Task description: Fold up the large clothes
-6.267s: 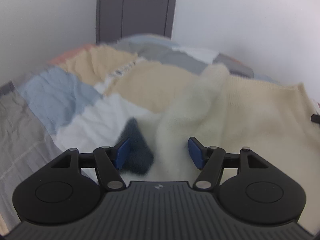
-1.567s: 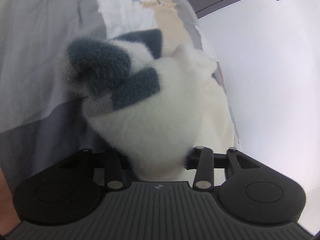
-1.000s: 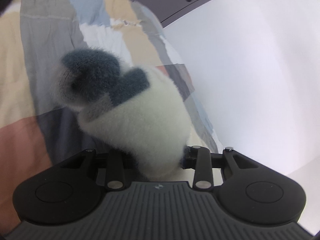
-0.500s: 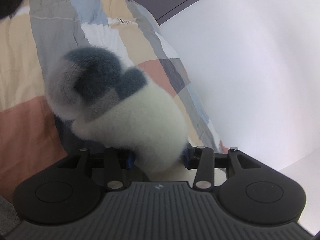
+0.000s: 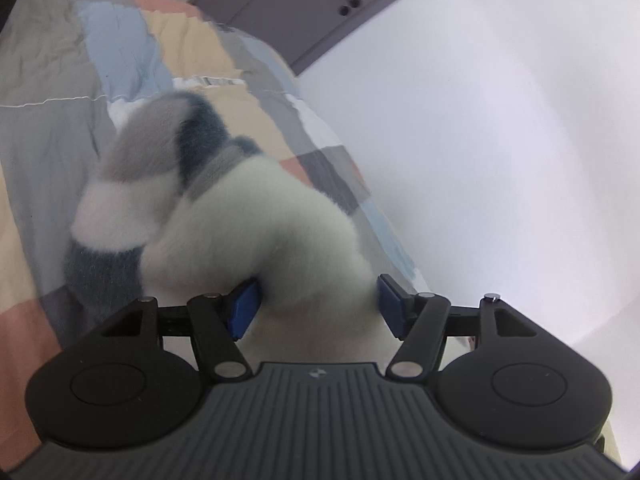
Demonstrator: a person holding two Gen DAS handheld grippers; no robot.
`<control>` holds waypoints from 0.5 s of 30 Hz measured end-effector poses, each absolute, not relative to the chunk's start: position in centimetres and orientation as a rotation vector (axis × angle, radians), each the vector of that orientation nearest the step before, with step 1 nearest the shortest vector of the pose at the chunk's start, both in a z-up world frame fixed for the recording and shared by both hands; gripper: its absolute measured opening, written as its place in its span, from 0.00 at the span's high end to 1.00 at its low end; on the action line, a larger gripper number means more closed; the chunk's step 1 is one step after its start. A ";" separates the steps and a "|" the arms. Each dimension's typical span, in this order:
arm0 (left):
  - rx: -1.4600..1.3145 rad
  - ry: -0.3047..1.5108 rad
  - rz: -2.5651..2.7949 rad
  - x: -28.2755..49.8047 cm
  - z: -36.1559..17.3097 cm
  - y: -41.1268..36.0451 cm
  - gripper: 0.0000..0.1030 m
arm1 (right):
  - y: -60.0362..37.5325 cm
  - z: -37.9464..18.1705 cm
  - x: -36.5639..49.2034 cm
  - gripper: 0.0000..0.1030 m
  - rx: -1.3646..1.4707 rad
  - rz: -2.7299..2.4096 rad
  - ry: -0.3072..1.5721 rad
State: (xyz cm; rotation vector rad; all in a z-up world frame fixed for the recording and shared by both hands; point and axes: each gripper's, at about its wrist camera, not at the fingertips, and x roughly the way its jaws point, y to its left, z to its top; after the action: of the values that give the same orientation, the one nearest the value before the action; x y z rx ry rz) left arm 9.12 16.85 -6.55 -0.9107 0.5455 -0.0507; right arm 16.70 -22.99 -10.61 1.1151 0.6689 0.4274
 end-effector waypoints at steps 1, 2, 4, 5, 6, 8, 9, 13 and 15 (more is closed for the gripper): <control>-0.923 0.553 -0.028 9.7 -6.7 16.9 0.34 | -22.8 -10.7 17.3 0.35 1.113 0.430 0.672; -0.925 0.563 -0.010 10.6 -7.0 16.9 0.34 | -22.7 -10.8 17.9 0.35 1.110 0.434 0.674; -0.921 0.578 0.012 12.4 -7.4 17.0 0.34 | -22.4 -11.2 19.3 0.35 1.100 0.431 0.680; -0.917 0.584 0.019 13.3 -7.7 17.2 0.34 | -22.4 -11.4 19.9 0.35 1.096 0.424 0.681; -0.911 0.588 0.023 14.0 -7.9 17.2 0.34 | -22.4 -11.7 20.5 0.35 1.094 0.418 0.682; -0.896 0.593 0.030 16.5 -8.9 17.6 0.33 | -22.4 -12.4 21.8 0.35 1.092 0.406 0.685; -0.889 0.588 0.033 17.1 -9.2 17.7 0.33 | -22.5 -12.7 22.5 0.35 1.095 0.400 0.690; -0.830 0.553 0.062 19.2 -10.3 17.4 0.33 | -22.5 -14.5 25.3 0.37 1.107 0.392 0.732; -0.757 0.566 0.052 20.5 -10.8 17.0 0.33 | -22.5 -15.4 26.4 0.37 1.107 0.377 0.748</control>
State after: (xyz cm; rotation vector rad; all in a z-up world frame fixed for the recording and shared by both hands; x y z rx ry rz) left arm 20.55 17.04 -10.78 -0.7572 0.5657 0.0524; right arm 26.42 -22.45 -15.39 1.1070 0.7480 0.3773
